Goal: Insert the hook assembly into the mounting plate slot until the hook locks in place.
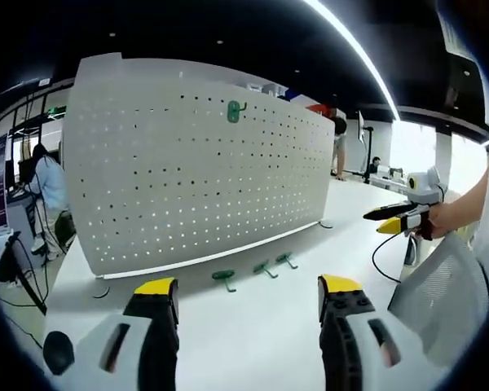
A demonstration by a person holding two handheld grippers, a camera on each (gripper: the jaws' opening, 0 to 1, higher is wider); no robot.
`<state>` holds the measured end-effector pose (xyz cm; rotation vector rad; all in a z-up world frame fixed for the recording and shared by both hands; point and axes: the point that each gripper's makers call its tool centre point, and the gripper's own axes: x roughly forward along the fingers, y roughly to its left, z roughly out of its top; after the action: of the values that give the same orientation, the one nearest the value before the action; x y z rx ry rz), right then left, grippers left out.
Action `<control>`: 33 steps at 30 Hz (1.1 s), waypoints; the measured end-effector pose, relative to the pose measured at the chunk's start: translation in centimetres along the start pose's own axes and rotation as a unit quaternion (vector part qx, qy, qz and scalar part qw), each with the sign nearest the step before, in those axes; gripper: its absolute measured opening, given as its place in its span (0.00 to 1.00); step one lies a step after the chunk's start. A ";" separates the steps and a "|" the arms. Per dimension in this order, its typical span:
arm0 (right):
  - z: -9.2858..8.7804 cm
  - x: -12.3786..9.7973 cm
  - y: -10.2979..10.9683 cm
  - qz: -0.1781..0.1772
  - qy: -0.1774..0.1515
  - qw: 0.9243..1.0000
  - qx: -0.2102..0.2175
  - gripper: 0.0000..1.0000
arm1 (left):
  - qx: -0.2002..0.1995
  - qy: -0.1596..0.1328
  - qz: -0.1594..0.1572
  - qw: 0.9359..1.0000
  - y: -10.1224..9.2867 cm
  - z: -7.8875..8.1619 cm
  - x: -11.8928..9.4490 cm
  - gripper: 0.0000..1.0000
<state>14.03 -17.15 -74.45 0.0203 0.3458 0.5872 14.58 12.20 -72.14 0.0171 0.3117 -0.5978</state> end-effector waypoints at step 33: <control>-0.3 -0.1 0.4 0.003 0.002 1.000 0.009 0.63 | -0.001 0.016 -0.015 1.000 -0.4 -1.1 0.1 0.72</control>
<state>13.65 -16.87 -74.69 0.0371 0.3541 0.5900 14.12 11.88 -73.21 0.0190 0.3436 -0.6279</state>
